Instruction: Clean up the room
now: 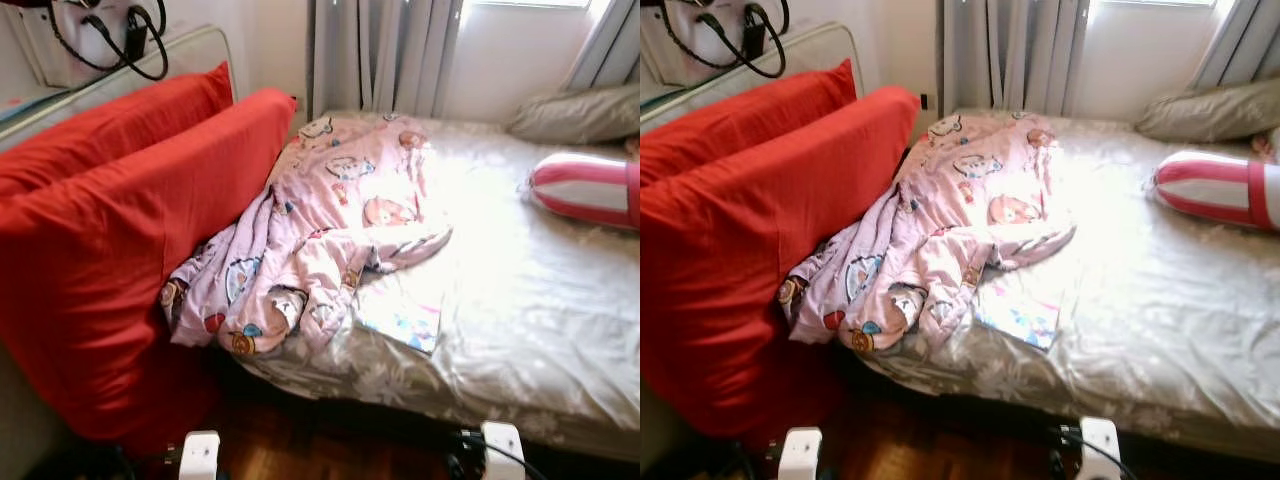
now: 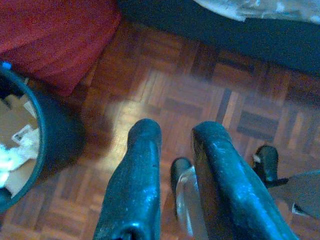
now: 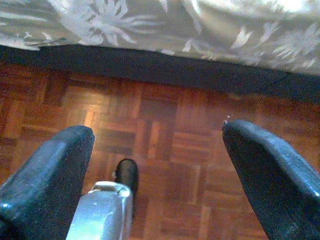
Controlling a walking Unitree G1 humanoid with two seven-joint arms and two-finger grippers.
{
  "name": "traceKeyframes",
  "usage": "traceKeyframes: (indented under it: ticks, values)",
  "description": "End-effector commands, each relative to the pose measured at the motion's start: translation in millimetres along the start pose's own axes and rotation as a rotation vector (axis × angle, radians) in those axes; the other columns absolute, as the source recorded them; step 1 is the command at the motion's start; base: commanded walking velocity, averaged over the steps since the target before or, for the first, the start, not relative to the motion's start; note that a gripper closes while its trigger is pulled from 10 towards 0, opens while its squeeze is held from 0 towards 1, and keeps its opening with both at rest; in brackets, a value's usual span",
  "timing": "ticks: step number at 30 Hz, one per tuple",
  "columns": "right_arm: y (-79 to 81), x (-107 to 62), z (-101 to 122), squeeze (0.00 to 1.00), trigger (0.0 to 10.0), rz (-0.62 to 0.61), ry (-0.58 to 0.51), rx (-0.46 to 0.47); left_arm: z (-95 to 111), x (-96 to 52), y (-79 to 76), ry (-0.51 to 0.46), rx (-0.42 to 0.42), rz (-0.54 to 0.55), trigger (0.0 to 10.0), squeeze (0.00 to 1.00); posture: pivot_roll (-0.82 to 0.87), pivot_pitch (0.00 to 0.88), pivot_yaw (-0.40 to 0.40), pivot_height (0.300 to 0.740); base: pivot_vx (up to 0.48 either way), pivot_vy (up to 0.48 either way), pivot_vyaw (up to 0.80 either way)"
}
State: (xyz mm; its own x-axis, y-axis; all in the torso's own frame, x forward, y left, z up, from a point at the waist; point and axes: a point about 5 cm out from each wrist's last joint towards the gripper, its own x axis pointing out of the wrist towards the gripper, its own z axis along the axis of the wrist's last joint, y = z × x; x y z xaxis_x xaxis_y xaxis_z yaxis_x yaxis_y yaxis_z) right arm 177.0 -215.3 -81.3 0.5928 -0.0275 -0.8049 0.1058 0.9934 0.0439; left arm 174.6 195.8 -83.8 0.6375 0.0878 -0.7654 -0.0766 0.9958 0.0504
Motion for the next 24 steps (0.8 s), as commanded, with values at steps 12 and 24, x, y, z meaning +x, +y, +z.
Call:
traceKeyframes:
  ticks: [12,24]
  values:
    - [4.2,1.2,3.8,0.00,10.0,0.009,-0.020,0.010,-11.4,-3.0,4.1,0.043,0.017,0.008,10.0,0.00,0.06,0.000,0.010,0.732,0.000,-0.364,0.00]
    - [3.3,1.3,4.9,0.00,10.0,0.005,-0.022,0.006,-14.1,-3.8,4.3,0.049,0.013,0.010,10.0,0.00,0.05,0.000,0.006,0.732,0.000,-0.406,0.00]
